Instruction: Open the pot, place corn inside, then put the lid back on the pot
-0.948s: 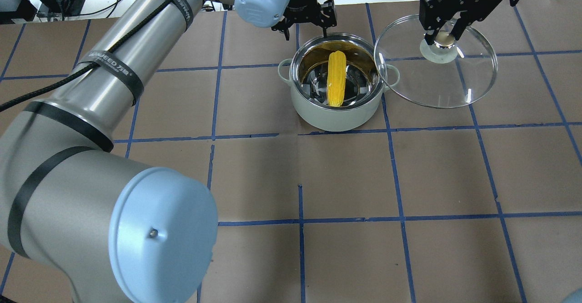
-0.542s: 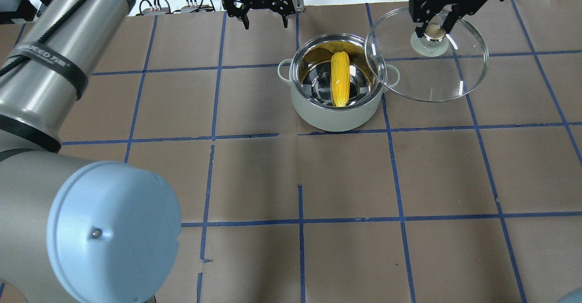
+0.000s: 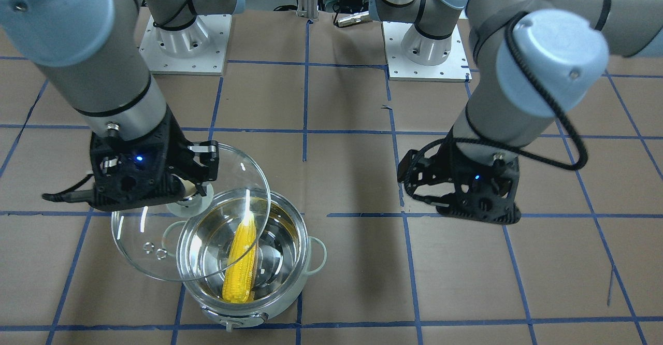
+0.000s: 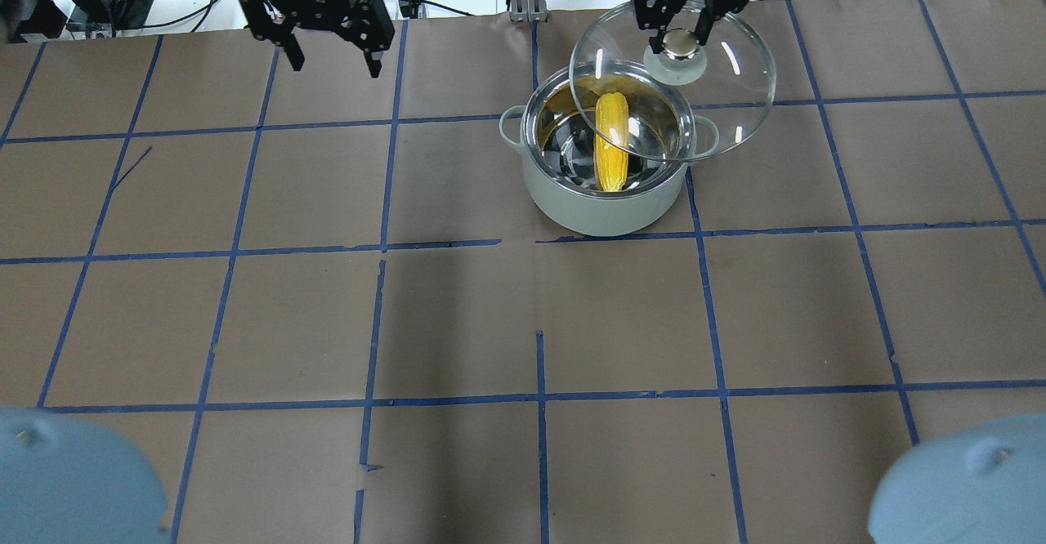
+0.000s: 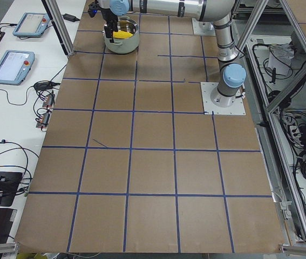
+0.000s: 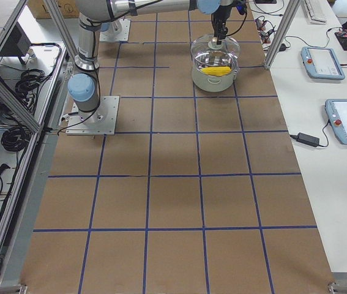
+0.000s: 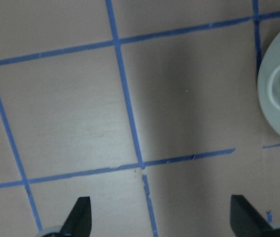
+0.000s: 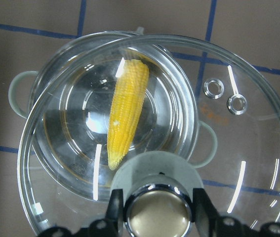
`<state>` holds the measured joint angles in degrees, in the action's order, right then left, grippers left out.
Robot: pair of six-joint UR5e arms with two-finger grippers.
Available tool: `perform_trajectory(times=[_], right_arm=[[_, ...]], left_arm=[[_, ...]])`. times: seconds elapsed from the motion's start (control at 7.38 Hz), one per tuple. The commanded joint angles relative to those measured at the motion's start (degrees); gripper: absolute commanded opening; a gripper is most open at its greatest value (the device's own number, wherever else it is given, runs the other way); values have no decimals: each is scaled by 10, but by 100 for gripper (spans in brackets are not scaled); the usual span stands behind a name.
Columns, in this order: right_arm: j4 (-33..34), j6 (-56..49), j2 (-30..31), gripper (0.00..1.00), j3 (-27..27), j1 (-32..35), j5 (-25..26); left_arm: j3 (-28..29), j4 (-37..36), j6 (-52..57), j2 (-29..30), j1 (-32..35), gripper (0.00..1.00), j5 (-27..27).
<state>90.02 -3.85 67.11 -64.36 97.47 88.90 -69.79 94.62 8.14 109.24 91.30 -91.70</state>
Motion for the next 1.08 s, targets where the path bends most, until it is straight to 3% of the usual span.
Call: perform_trajectory(times=[0.0, 0.54, 0.95], right_arm=[[2, 2, -60, 45, 46, 35, 0], [2, -9, -83, 43, 26, 34, -4], [25, -10, -86, 43, 14, 32, -7]], left_arm=[[-115, -24, 64, -112, -68, 100, -2], [-165, -22, 50, -185, -68, 100, 6], [-176, -43, 54, -172, -68, 100, 19]])
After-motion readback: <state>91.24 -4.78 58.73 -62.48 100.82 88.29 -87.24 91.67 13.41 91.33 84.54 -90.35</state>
